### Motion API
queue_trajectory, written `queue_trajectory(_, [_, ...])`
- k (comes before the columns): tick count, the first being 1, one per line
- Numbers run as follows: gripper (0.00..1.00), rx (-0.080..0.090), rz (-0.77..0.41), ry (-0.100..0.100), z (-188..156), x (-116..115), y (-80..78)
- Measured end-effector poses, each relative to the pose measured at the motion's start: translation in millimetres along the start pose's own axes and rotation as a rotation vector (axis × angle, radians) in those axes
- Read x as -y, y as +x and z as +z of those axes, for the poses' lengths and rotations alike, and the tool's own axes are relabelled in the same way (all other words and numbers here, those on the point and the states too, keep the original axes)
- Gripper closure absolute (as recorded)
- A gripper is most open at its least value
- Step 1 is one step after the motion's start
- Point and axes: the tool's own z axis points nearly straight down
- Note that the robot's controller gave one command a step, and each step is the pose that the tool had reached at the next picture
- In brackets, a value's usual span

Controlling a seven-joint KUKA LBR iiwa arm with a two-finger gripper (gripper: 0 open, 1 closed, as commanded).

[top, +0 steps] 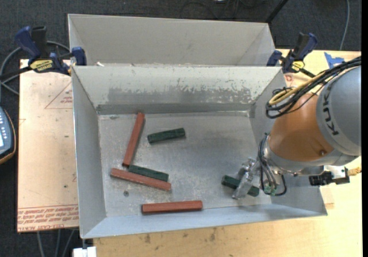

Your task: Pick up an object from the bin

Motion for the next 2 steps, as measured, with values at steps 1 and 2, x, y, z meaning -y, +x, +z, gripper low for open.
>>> queue_trajectory(1, [1.00, 0.003, -0.002, -0.002, -40, -1, -0.9])
queue_trajectory(2, [1.00, 0.007, -0.004, -0.003, -131, -2, -2.8])
